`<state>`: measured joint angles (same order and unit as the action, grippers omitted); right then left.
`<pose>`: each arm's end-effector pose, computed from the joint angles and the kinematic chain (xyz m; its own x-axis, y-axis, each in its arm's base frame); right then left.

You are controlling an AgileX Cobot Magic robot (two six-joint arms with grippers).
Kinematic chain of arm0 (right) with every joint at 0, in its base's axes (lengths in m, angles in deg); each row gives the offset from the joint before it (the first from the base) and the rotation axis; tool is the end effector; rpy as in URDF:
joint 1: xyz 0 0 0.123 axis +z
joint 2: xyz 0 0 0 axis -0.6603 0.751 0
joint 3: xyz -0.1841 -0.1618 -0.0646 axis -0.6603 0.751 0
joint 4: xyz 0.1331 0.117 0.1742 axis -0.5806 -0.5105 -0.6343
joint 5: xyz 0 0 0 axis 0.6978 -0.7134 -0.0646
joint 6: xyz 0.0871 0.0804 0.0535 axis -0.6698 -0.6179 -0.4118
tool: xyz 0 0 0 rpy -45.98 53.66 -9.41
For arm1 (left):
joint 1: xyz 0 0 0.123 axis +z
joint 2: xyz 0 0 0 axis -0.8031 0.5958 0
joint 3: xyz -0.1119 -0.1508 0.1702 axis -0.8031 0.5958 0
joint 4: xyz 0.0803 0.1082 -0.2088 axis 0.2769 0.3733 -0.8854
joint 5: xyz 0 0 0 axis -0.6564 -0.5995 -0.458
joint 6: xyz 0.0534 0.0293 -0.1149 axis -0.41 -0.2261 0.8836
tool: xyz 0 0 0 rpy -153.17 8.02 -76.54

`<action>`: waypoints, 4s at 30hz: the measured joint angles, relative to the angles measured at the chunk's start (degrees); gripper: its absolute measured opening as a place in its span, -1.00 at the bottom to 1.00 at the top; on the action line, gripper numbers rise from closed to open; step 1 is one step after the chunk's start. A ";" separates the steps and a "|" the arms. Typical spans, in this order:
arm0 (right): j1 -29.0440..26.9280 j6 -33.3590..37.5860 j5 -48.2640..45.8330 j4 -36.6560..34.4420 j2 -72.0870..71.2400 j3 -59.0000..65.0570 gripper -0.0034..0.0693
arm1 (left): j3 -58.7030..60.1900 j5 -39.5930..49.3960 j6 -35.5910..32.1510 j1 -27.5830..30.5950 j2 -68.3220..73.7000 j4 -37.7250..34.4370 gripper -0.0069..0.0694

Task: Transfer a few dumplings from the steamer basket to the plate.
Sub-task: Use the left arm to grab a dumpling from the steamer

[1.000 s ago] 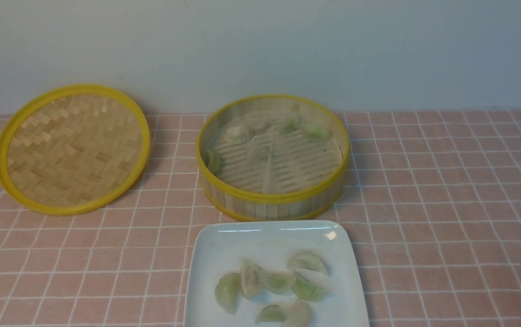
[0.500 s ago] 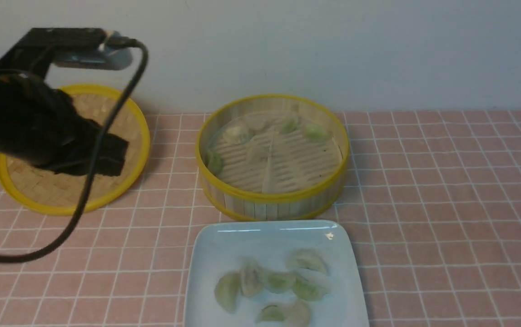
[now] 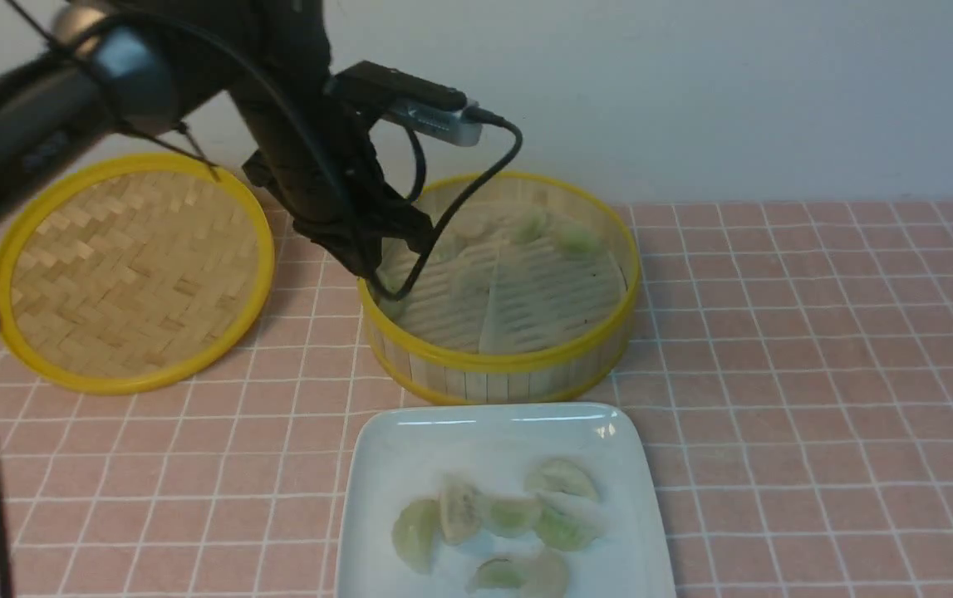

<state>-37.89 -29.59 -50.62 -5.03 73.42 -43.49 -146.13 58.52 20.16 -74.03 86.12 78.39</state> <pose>0.1790 0.0311 0.2955 -0.8312 -0.0201 -0.5557 -0.1212 0.9819 0.1456 0.4151 -0.1602 0.2104 -0.8278 0.4698 -0.3067 0.4887 0.8723 0.0174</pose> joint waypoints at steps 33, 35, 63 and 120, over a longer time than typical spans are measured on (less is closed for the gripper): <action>0.06 0.12 0.12 -2.87 -0.05 -0.02 -0.95 | -18.06 0.29 4.31 -5.04 19.74 19.44 0.10; 0.06 0.12 0.20 -2.87 -0.05 -0.02 -0.95 | -18.00 0.28 6.06 -6.85 19.69 20.01 0.10; 0.06 0.49 0.39 -3.13 -0.05 -0.02 -0.95 | -18.00 -0.35 22.23 -8.03 21.98 24.28 0.09; 0.06 3.01 -0.22 -5.64 -0.05 -0.02 -0.95 | -18.20 -5.19 21.90 -6.87 22.99 12.93 -0.11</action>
<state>-37.82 -26.59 -50.83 -10.67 73.37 -43.51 -164.33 53.33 42.06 -80.90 109.11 91.32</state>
